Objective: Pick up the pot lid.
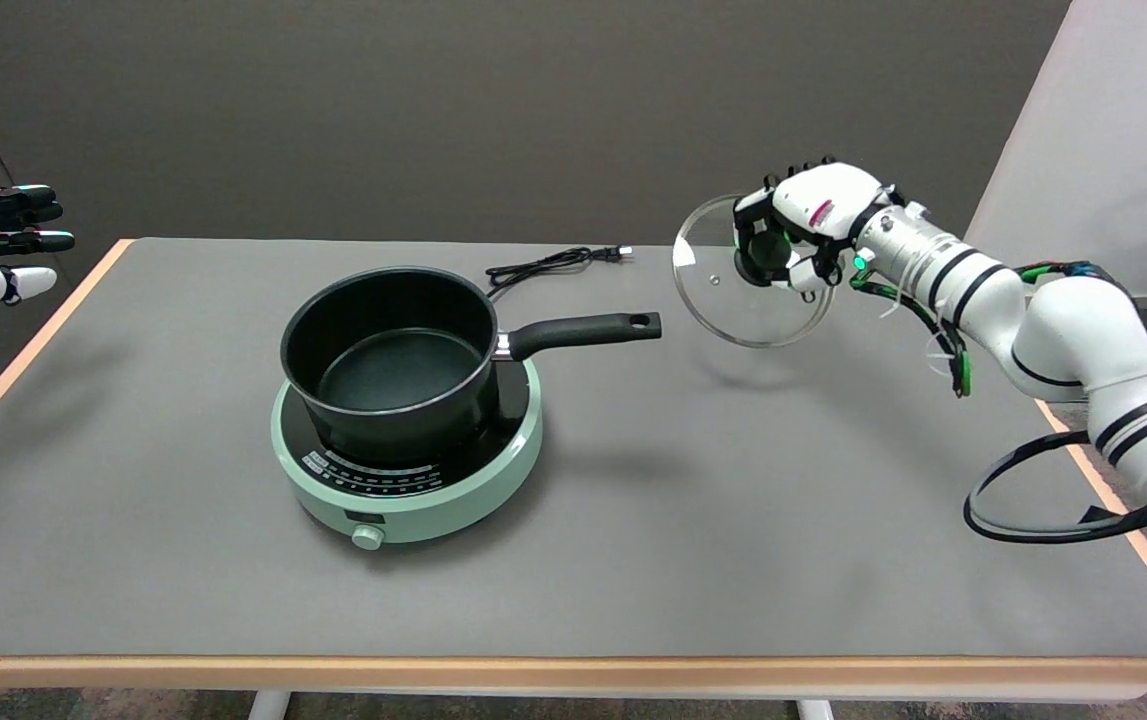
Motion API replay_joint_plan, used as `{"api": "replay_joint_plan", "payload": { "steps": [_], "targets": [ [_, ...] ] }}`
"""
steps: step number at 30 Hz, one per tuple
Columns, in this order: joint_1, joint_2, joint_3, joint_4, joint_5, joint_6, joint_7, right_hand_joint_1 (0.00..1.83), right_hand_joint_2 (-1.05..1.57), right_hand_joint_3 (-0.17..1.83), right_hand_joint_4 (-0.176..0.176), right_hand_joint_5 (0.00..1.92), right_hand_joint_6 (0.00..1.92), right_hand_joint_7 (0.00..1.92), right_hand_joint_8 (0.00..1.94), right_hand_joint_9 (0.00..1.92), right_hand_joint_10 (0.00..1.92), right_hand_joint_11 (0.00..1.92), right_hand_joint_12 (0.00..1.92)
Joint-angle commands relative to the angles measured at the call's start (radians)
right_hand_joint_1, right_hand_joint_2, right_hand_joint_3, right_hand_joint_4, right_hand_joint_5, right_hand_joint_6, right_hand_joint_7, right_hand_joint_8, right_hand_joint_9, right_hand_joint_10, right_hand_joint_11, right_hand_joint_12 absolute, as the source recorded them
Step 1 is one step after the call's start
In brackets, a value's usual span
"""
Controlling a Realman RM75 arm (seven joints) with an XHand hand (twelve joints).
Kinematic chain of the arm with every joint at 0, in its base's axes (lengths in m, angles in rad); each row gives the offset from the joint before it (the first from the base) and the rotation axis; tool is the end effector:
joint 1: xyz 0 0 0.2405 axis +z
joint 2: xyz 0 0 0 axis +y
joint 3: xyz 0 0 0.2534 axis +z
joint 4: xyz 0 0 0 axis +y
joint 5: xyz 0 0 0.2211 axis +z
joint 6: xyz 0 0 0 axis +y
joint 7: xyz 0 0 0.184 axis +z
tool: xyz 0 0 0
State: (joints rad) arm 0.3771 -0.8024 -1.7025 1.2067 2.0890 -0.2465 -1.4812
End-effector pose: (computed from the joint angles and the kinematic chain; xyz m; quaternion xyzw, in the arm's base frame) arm -0.1707 -0.4686 0.4372 0.7333 0.0434 -0.0642 0.6755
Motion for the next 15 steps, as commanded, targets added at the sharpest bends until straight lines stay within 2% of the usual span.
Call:
{"api": "replay_joint_plan", "payload": {
  "steps": [1, 15],
  "targets": [
    [-0.012, 0.008, 0.071, 0.173, 0.006, -0.003, 0.032, 1.36, 0.95, 0.4, 0.176, 0.72, 1.01, 0.91, 1.19, 0.85, 1.22, 0.64, 1.11],
    [0.01, -0.045, 0.145, 0.306, 0.026, 0.005, 0.198, 1.36, 0.94, 0.41, 0.176, 0.72, 1.02, 0.91, 1.2, 0.84, 1.24, 0.66, 1.15]
  ]
}}
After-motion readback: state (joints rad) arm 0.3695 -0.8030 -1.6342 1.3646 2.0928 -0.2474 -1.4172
